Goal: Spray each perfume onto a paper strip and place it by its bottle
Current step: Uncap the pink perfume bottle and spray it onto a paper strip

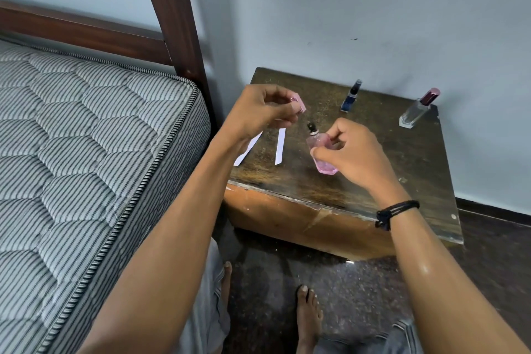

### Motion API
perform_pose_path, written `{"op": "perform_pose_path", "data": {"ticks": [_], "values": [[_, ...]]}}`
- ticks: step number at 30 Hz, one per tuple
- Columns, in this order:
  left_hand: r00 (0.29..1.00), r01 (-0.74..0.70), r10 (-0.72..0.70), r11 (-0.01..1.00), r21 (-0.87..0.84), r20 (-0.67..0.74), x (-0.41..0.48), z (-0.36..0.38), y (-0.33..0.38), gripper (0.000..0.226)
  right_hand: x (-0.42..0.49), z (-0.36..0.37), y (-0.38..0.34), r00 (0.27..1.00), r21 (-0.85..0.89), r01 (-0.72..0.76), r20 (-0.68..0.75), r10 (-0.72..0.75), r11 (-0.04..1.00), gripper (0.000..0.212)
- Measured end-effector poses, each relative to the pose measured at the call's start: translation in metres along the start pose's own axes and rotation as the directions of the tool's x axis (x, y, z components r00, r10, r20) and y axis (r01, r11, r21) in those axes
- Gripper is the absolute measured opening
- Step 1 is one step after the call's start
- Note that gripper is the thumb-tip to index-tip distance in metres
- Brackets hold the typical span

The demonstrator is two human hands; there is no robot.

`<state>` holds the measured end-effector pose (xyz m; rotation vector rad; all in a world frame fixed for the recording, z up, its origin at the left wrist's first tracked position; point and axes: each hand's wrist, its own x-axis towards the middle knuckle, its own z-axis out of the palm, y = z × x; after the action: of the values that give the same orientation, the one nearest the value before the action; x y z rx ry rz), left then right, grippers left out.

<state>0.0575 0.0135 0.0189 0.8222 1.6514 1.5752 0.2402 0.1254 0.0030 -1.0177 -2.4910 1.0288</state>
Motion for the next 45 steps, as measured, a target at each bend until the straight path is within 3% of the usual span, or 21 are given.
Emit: {"op": "perform_pose_path", "data": {"ticks": [3,5,9,14,26,39,42,45], "values": [[0.997,0.006,-0.002,0.999,0.04,-0.083,0.003,-0.004,-0.002,0.02,0.002,-0.006,-0.001,0.999,0.073,-0.015,-0.037,0.018,0.997,0.027],[0.994,-0.011,0.033,0.979,0.204,-0.103,0.004,0.003,-0.006,0.019,0.004,-0.011,0.0,0.995,0.14,-0.046,-0.079,0.058,0.989,0.026],[0.999,-0.032,0.045,0.804,0.593,-0.007,0.006,0.019,-0.015,0.021,0.007,-0.02,0.007,0.977,0.215,-0.125,-0.142,0.158,0.969,0.027],[0.998,-0.059,0.017,0.667,0.742,0.065,0.005,0.038,-0.027,0.019,0.008,-0.031,0.018,0.946,0.301,-0.192,-0.197,0.258,0.934,0.027],[0.979,-0.183,0.035,0.594,0.784,0.202,-0.003,0.093,-0.049,0.022,0.005,-0.048,0.022,0.911,0.391,-0.198,-0.264,0.316,0.899,0.034],[0.96,-0.243,0.053,0.648,0.722,0.276,0.004,0.08,-0.049,0.038,0.005,-0.051,0.02,0.919,0.432,-0.162,-0.261,0.294,0.887,0.027],[0.972,-0.201,0.055,0.688,0.697,0.227,0.011,0.06,-0.038,0.046,0.005,-0.051,0.016,0.931,0.526,-0.129,-0.227,0.285,0.841,0.026],[0.988,-0.146,0.066,0.722,0.677,0.143,0.016,0.031,-0.025,0.038,0.005,-0.047,0.008,0.946,0.684,-0.116,-0.146,0.29,0.72,0.026]]}}
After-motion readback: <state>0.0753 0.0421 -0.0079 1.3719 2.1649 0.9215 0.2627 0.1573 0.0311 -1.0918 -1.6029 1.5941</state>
